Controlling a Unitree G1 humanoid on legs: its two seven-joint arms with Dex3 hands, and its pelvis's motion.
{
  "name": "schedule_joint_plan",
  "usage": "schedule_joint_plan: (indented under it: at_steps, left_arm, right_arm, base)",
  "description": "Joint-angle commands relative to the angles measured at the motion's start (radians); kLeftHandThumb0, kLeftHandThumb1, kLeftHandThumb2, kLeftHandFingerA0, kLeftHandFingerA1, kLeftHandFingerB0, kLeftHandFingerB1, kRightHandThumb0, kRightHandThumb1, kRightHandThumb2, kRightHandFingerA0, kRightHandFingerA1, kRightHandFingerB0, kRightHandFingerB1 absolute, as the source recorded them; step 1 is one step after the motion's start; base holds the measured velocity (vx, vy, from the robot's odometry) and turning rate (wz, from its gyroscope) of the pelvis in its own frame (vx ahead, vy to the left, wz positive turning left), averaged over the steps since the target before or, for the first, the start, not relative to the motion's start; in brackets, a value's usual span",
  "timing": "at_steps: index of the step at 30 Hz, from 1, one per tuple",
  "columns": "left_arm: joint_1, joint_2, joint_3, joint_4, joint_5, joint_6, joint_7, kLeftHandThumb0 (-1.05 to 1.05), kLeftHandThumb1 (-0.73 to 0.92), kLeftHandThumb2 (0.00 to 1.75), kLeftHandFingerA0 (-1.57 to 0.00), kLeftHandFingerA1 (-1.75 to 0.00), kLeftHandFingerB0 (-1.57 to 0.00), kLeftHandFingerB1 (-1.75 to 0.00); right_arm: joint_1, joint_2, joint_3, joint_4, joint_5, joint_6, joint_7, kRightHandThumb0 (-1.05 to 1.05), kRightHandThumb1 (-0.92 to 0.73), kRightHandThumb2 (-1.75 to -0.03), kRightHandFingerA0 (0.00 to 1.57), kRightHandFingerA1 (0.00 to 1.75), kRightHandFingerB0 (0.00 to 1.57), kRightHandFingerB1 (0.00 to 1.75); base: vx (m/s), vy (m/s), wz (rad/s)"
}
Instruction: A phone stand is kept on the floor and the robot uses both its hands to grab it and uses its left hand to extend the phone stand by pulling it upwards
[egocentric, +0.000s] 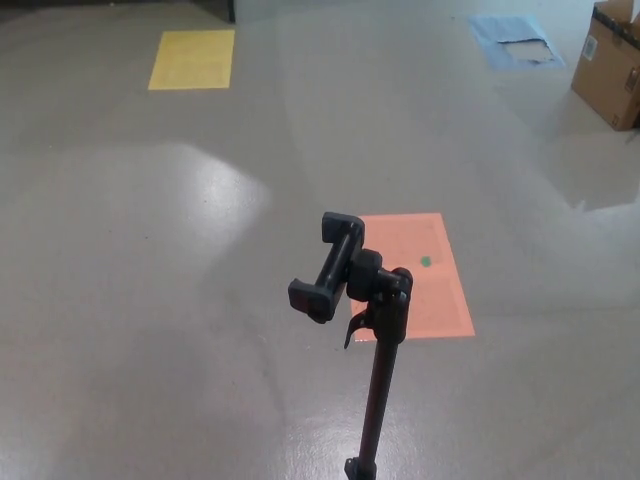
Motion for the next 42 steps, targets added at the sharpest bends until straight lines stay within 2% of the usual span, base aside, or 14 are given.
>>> schedule_joint_plan:
  at_steps: [1,15,16,17,18,19,23,24,26,27,38,40,41,42]
  left_arm:
    - [0.217,-0.015,0.098,-0.231,-0.202,-0.716,-0.074,-0.61,0.75,0.63,-0.37,-0.39,-0.26,-0.29]
    - [0.195,-0.014,0.101,-0.281,-0.217,-0.671,-0.086,-0.65,0.74,0.63,-0.38,-0.39,-0.26,-0.3]
    - [0.197,-0.01,0.111,-0.313,-0.197,-0.654,-0.069,-0.68,0.59,0.94,-0.28,-0.49,-0.15,-0.42]
    - [0.199,-0.004,0.123,-0.353,-0.173,-0.633,-0.049,-0.68,0.59,0.94,-0.28,-0.49,-0.15,-0.42]
    - [0.192,-0.003,0.124,-0.39,-0.215,-0.602,-0.066,-0.69,0.57,0.91,-0.27,-0.47,-0.15,-0.42]
    - [0.178,0.007,0.134,-0.423,-0.234,-0.574,-0.071,-0.7,0.71,0.61,-0.32,-0.34,-0.22,-0.29]
    - [0.159,0.015,0.156,-0.478,-0.256,-0.527,-0.085,-0.7,0.71,0.61,-0.32,-0.34,-0.22,-0.29]
    - [0.062,0.043,0.182,-0.535,-0.28,-0.477,-0.074,-0.66,0.54,0.83,-0.24,-0.42,-0.17,-0.4]
    - [0.021,0.05,0.199,-0.565,-0.292,-0.45,-0.076,-0.66,0.54,0.83,-0.24,-0.42,-0.17,-0.4]
    - [-0.044,0.067,0.207,-0.585,-0.27,-0.406,-0.063,-0.65,0.64,0.6,-0.31,-0.31,-0.23,-0.29]
    - [-0.206,0.065,0.202,-0.768,-0.154,-0.217,-0.047,-0.6,0.57,0.57,-0.28,-0.31,-0.21,-0.28]
    - [-0.225,0.06,0.196,-0.791,-0.137,-0.195,-0.044,-0.64,0.47,0.75,-0.2,-0.4,-0.16,-0.37]
    - [-0.246,0.06,0.185,-0.804,-0.135,-0.171,-0.045,-0.59,0.55,0.57,-0.26,-0.31,-0.2,-0.28]
    - [-0.254,0.059,0.18,-0.811,-0.133,-0.159,-0.046,-0.59,0.55,0.57,-0.26,-0.31,-0.2,-0.28]
  right_arm:
    - [0.274,-0.135,0.044,-0.4,-0.27,-0.46,-0.162,-0.76,-0.76,-1.0,0.0,0.37,0.0,0.12]
    - [0.26,-0.099,0.041,-0.4,-0.169,-0.466,-0.109,-0.78,-0.7,-0.98,0.0,0.26,0.0,0.14]
    - [0.255,-0.089,0.033,-0.407,-0.129,-0.459,-0.088,-0.78,-0.66,-0.95,0.0,0.25,0.0,0.14]
    - [0.249,-0.077,0.023,-0.415,-0.078,-0.45,-0.061,-0.78,-0.66,-0.95,0.0,0.25,0.0,0.14]
    - [0.238,-0.074,0.019,-0.43,-0.057,-0.432,-0.045,-0.83,-0.69,-0.97,0.0,0.21,0.0,0.11]
    - [0.224,-0.07,0.016,-0.435,-0.047,-0.422,-0.039,-0.87,-0.7,-0.99,0.0,0.19,0.0,0.08]
    - [0.206,-0.064,0.012,-0.442,-0.035,-0.41,-0.031,-0.87,-0.7,-0.99,0.0,0.19,0.0,0.08]
    - [0.138,-0.058,0.006,-0.444,-0.003,-0.389,-0.011,-0.82,-0.64,-0.91,0.0,0.12,0.0,0.0]
    - [0.109,-0.055,0.002,-0.446,0.012,-0.382,-0.002,-0.82,-0.64,-0.91,0.0,0.12,0.0,0.0]
    - [0.064,-0.051,-0.004,-0.454,0.03,-0.347,0.011,-0.91,-0.64,-0.94,0.0,0.08,0.0,0.03]
    - [-0.164,-0.013,0.03,-0.418,0.026,-0.262,0.063,-1.02,-0.66,-0.97,0.0,0.09,0.0,0.0]
    - [-0.191,-0.01,0.039,-0.417,0.015,-0.241,0.064,-1.03,-0.67,-0.97,0.0,0.09,0.0,0.0]
    - [-0.211,-0.01,0.049,-0.416,-0.003,-0.228,0.064,-1.04,-0.67,-0.98,0.0,0.11,0.0,0.0]
    - [-0.217,-0.011,0.053,-0.416,-0.01,-0.222,0.064,-1.04,-0.67,-0.98,0.0,0.11,0.0,0.0]
  base:
    - [0.0,0.0,0.0]
    - [0.0,0.0,0.0]
    - [0.0,0.0,0.0]
    - [0.0,0.0,0.0]
    - [0.0,0.0,0.0]
    - [0.0,0.0,0.0]
    - [0.0,0.0,0.0]
    - [0.0,0.0,0.0]
    - [0.0,0.0,0.0]
    - [0.0,0.0,0.0]
    - [0.0,0.0,0.0]
    - [0.0,0.0,0.0]
    - [0.0,0.0,0.0]
    - [0.0,0.0,0.0]
